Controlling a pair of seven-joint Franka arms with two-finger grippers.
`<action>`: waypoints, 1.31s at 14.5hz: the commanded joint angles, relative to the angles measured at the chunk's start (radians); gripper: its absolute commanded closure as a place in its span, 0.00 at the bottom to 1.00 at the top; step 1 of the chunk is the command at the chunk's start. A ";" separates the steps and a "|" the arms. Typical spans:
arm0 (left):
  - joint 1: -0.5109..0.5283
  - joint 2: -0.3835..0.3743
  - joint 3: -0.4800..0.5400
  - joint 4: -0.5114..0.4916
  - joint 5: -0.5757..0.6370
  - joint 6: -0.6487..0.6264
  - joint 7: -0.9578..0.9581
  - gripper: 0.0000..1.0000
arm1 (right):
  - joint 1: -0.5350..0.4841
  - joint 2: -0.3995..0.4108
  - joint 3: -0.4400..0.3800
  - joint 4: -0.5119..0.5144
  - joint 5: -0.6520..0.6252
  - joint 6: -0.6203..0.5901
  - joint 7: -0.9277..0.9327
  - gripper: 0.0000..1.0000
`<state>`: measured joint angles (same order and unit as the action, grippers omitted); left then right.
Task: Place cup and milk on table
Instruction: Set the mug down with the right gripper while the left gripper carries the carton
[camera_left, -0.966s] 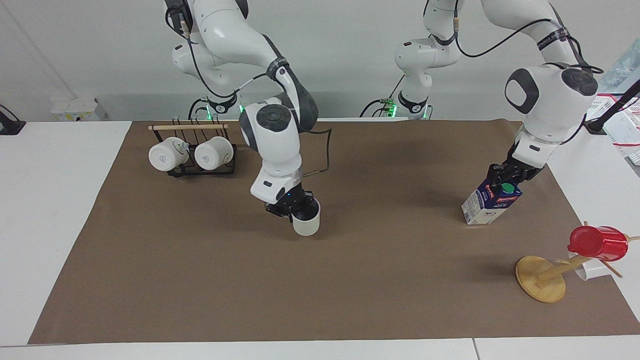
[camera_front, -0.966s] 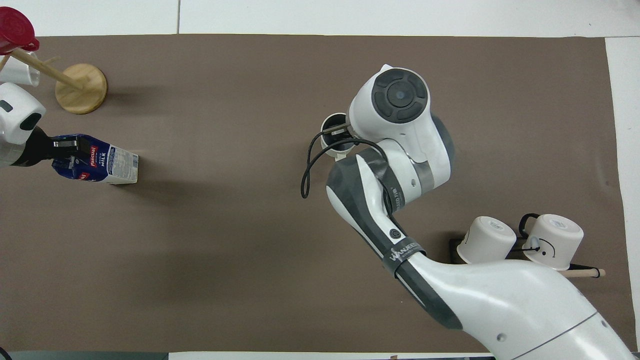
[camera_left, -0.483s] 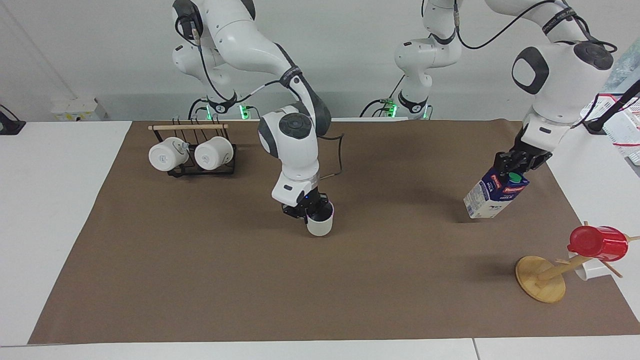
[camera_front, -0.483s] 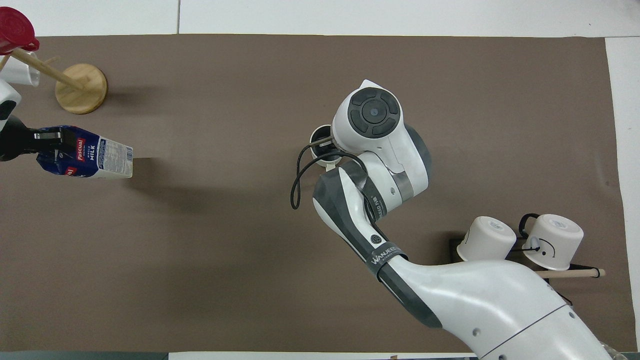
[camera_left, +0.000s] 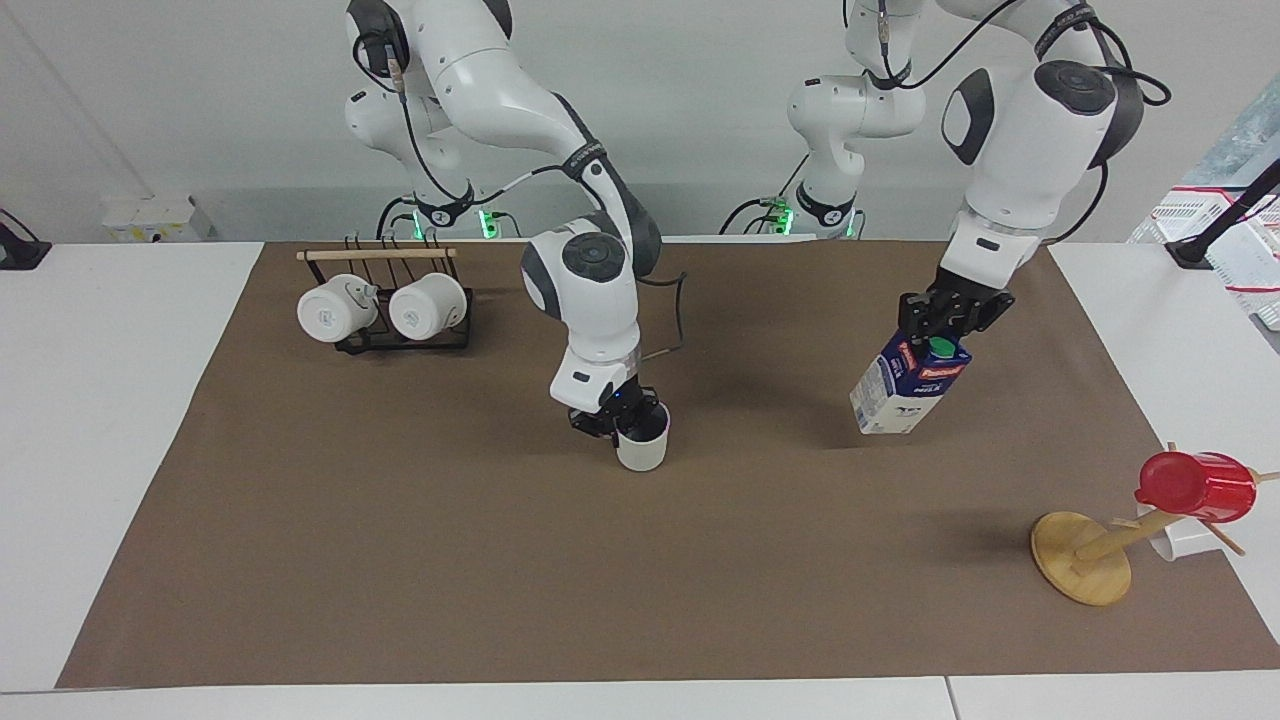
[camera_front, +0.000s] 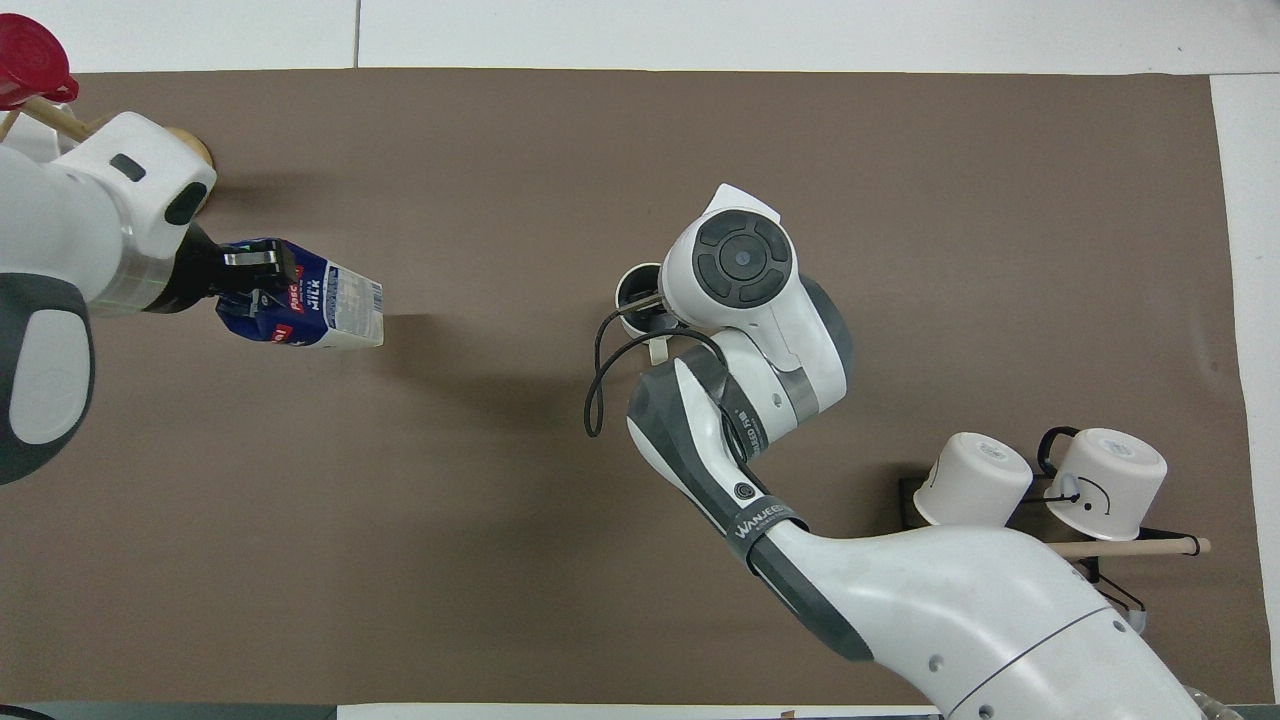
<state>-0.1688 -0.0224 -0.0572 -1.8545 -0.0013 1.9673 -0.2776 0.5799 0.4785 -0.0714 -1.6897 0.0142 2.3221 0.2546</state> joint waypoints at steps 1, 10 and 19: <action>-0.101 0.024 0.011 0.032 0.000 0.024 -0.175 1.00 | -0.003 -0.040 0.001 -0.027 -0.005 0.006 0.001 0.00; -0.334 0.245 0.011 0.239 0.072 0.019 -0.399 1.00 | -0.228 -0.267 -0.016 0.070 -0.031 -0.343 0.038 0.00; -0.394 0.315 0.011 0.252 0.153 0.074 -0.434 1.00 | -0.445 -0.438 -0.018 0.108 -0.054 -0.673 -0.081 0.00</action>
<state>-0.5448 0.2724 -0.0602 -1.6248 0.1292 2.0307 -0.6981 0.1709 0.0739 -0.0990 -1.5728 -0.0255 1.7083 0.2131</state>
